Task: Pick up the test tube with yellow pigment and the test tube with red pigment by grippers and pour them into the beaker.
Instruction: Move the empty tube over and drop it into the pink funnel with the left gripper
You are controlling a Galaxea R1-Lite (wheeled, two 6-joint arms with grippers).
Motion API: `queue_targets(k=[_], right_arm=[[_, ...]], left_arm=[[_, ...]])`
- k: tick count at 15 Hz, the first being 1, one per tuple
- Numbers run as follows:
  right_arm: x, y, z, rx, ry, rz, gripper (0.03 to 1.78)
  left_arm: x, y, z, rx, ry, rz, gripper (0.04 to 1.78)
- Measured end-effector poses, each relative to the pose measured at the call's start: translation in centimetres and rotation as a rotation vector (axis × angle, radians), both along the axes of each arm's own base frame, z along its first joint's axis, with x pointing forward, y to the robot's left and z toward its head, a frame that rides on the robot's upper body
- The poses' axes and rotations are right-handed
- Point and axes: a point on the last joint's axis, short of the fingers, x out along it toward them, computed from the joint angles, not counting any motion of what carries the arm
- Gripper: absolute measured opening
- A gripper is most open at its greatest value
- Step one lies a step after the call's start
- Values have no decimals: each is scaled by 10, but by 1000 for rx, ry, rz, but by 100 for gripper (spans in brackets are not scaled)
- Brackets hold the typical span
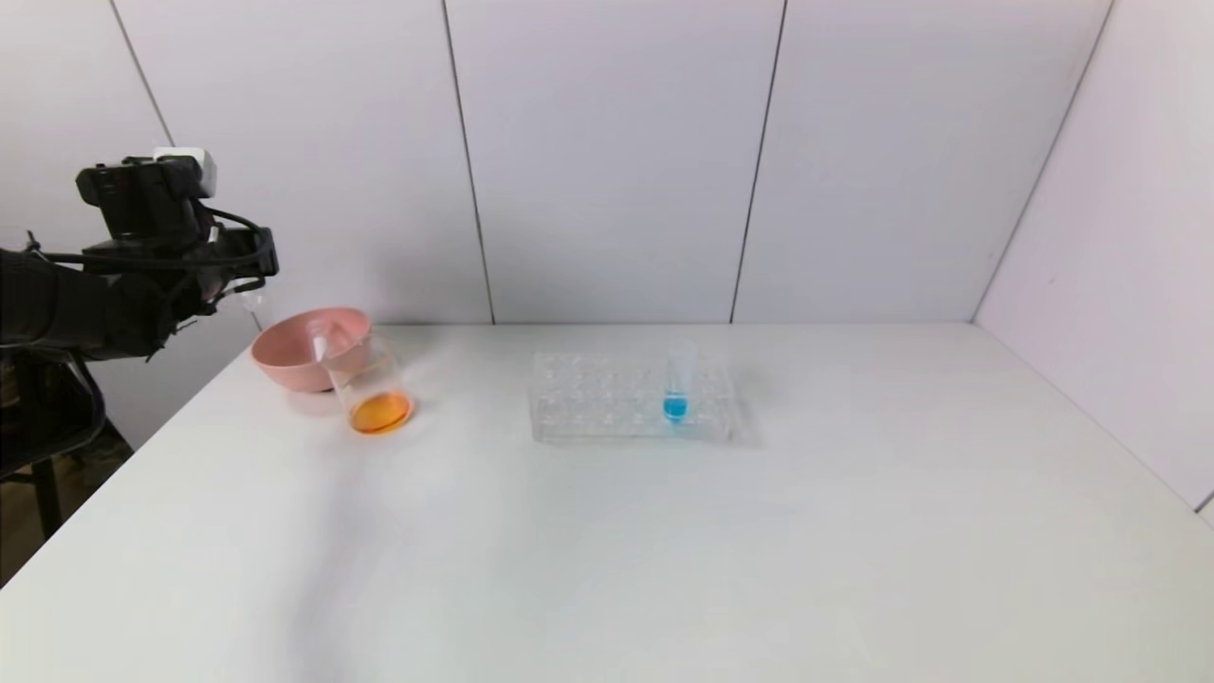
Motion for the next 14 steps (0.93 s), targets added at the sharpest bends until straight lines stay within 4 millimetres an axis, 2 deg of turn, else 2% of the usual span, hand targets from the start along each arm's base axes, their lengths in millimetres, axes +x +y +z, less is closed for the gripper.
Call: queue_targets(k=[5,9,11,14], right_arm=[[0,0,0,0,0,0,171],[0,0,0,0,0,0,171],[0,0,0,0,0,0,171],[0,0,0,0,0,0,171]], left_arm=[[24,4,-32,-36,33,4,42],[29,3,-42,-36,25,2,49],[30,3,-43,-34,9,-1,64],[31,3,-45,-34,7,1,108]])
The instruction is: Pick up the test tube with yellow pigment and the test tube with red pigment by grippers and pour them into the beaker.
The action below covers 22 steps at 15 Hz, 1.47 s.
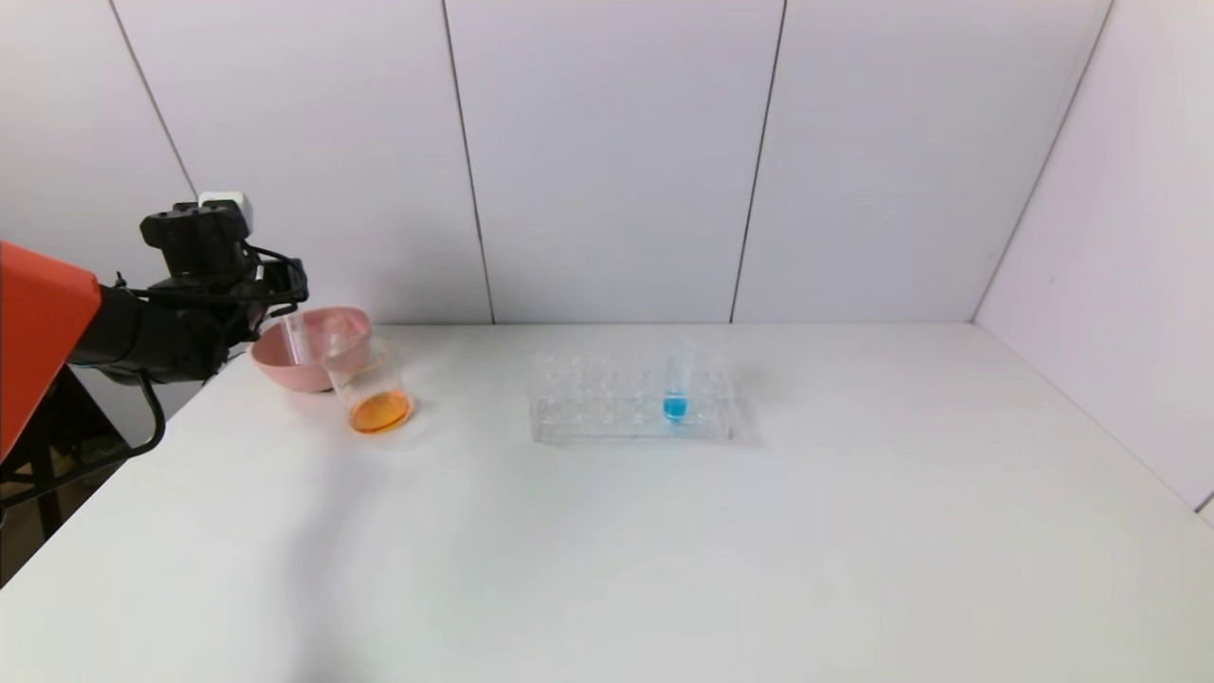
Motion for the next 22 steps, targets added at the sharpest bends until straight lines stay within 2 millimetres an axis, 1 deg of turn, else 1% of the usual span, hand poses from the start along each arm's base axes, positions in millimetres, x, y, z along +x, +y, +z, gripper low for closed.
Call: queue_targets(k=[1,2,4,5,7,8,11,13,15,16,19,22], right_arm=[[0,0,0,0,0,0,171],[0,0,0,0,0,0,171],[0,0,0,0,0,0,171],[0,0,0,0,0,0,171],[0,0,0,0,0,0,171],[0,0,0,0,0,0,171],[0,0,0,0,0,0,171],[0,0,0,0,0,0,171],[0,0,0,0,0,0,171],[0,0,0,0,0,0,171],[0,0,0,0,0,0,171],[0,0,0,0,0,0,171]], left_arm=[[0,0,0,1,1,0,126],[0,0,0,1,1,1,140],[-1,-1,4,6,-26,12,162],[-4,-3,8,9,-42,14,169],[-15,-12,17,14,-48,-7,177],[-23,-17,23,15,-46,-28,177],[-55,-41,52,11,-38,-138,176],[-83,-57,72,14,-55,-224,176],[-116,-69,90,27,-85,-286,176],[-135,-74,100,36,-106,-315,176],[-196,-81,122,61,-177,-394,176],[-258,-82,135,110,-238,-416,176]])
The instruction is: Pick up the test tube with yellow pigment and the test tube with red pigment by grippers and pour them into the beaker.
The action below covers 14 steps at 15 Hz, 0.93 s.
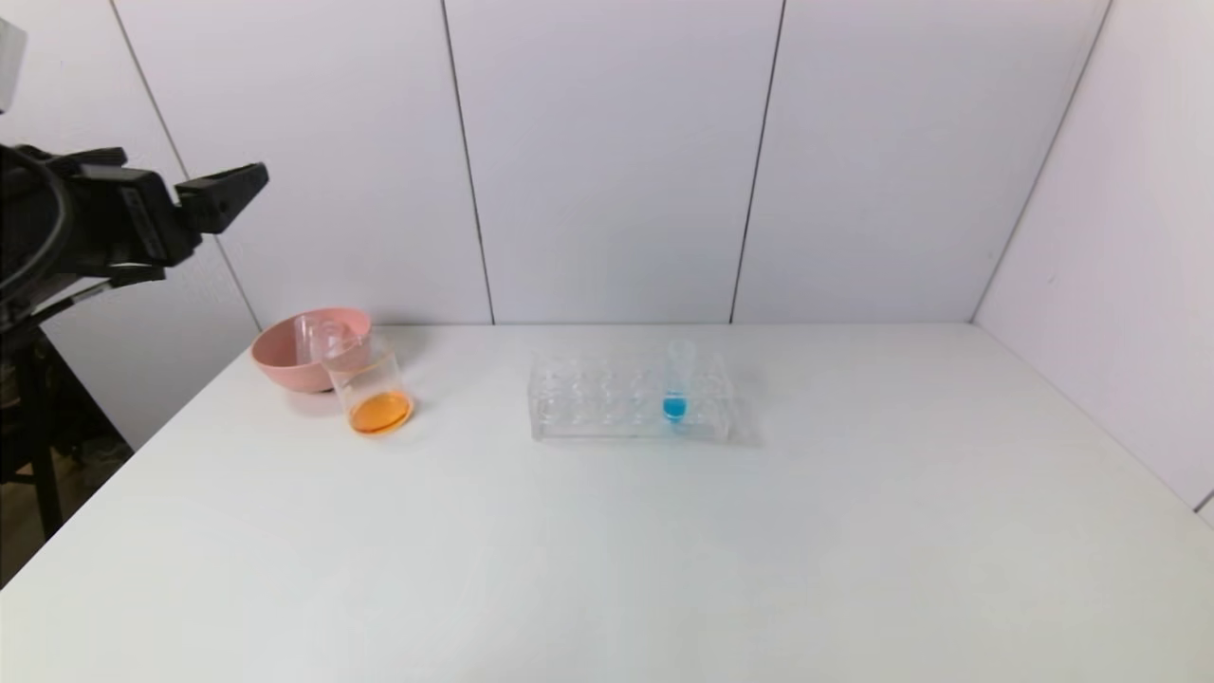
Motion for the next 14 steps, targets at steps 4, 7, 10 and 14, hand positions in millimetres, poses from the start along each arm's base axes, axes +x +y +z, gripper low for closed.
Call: queue_targets(k=[4,7,10,14], right_arm=[[0,0,0,0,0,0,171],[0,0,0,0,0,0,171],[0,0,0,0,0,0,171],[0,0,0,0,0,0,171]], left_arm=[[-73,3,9,72,-50,33,176],[-125,6,3,113,-80,76,176],[-175,9,-13,124,-130,104,176],[-236,12,-47,119,-221,119,176]])
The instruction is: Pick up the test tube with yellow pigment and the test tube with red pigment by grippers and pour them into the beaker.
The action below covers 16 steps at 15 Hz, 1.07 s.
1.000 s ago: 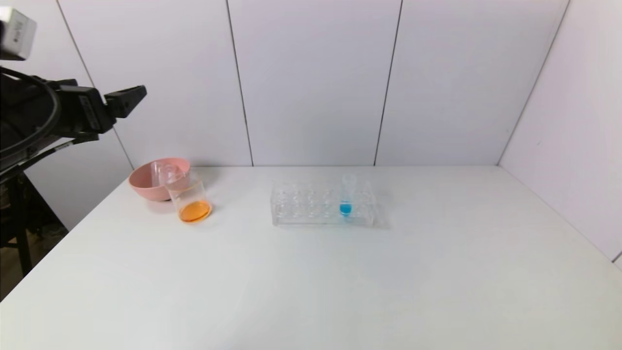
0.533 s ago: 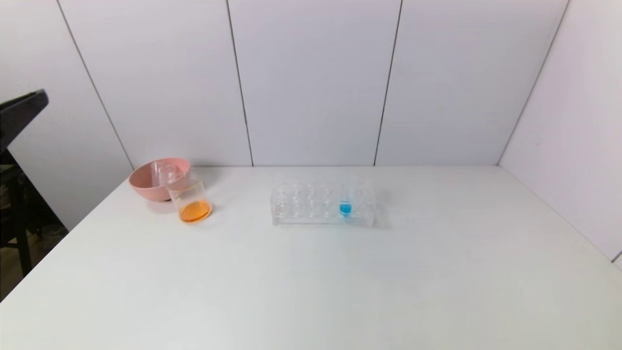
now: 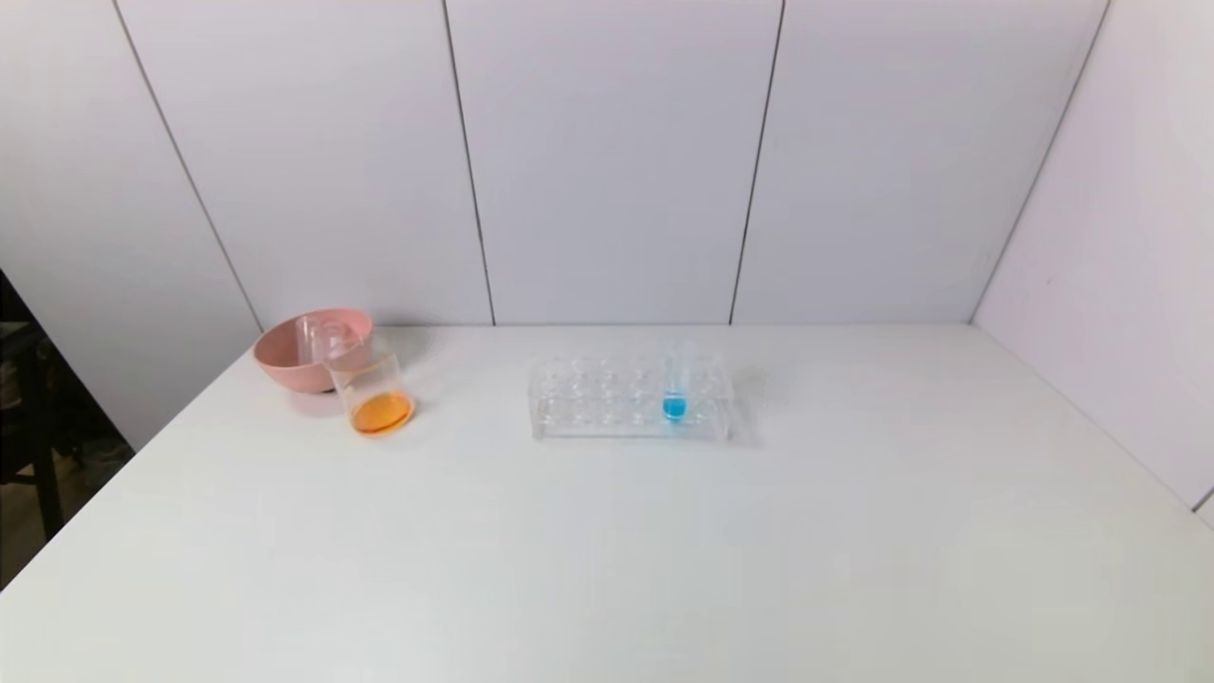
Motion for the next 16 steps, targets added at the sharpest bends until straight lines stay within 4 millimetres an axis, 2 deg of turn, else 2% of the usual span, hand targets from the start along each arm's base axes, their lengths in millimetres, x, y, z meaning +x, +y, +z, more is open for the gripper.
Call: queue_targets(k=[2,4,7,10,12,16], right_arm=[[0,0,0,0,0,0,171],[0,0,0,0,0,0,171],[0,0,0,0,0,0,171],[0,0,0,0,0,0,171],[0,0,0,0,0,0,171],[0,0,0,0,0,0,171]], left_arm=[[-22,-1,-24,9,-31,-17,176],[-27,-2,-57,21,-14,-51,176],[-10,-3,-106,-30,86,-75,176],[11,-2,-160,-141,278,-64,176],[14,-2,-178,-244,393,-54,176],[15,-2,-180,-304,389,-61,176]])
